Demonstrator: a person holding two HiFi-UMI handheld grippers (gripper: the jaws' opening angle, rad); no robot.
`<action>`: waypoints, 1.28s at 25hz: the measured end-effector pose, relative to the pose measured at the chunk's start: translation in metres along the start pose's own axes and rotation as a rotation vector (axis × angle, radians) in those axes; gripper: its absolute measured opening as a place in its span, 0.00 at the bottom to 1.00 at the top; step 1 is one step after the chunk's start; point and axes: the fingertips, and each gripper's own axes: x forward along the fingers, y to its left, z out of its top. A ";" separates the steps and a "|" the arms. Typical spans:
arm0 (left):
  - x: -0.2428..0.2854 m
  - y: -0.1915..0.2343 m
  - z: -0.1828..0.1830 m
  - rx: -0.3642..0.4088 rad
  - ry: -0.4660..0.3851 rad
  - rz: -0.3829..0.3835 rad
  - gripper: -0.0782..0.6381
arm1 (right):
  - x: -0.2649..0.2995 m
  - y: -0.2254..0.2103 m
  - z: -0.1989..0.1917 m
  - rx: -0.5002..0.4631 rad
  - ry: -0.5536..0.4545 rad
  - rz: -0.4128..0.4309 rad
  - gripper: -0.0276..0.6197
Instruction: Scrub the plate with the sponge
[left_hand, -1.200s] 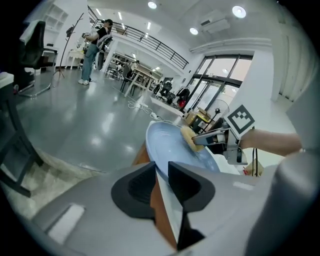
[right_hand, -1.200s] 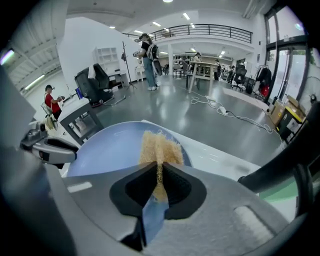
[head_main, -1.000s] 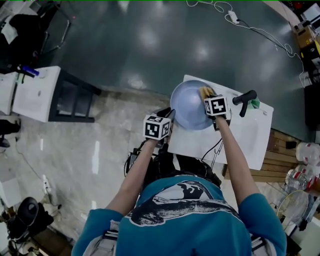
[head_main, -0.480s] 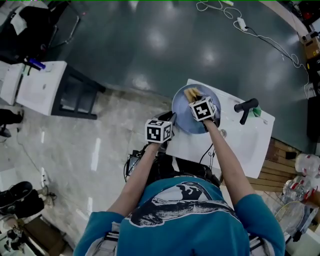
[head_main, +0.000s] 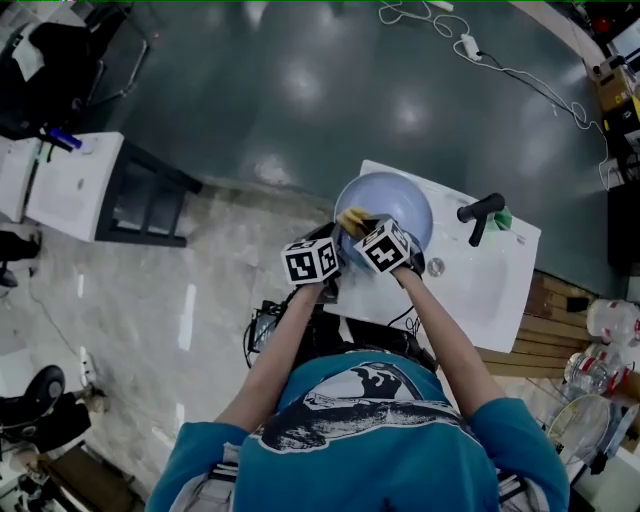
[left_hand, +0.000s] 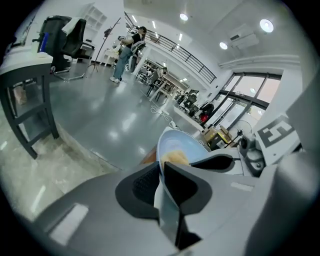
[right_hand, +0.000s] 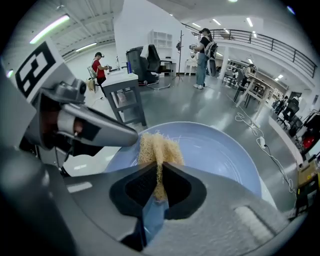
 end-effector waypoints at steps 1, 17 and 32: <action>0.001 -0.001 0.001 0.003 -0.002 0.005 0.17 | -0.002 0.005 -0.003 -0.001 0.003 0.018 0.09; 0.005 -0.009 0.005 0.095 0.009 0.008 0.16 | -0.047 -0.002 -0.105 0.077 0.281 0.135 0.09; -0.009 -0.006 -0.006 0.109 0.019 -0.006 0.19 | -0.033 -0.109 -0.080 0.285 0.206 -0.233 0.09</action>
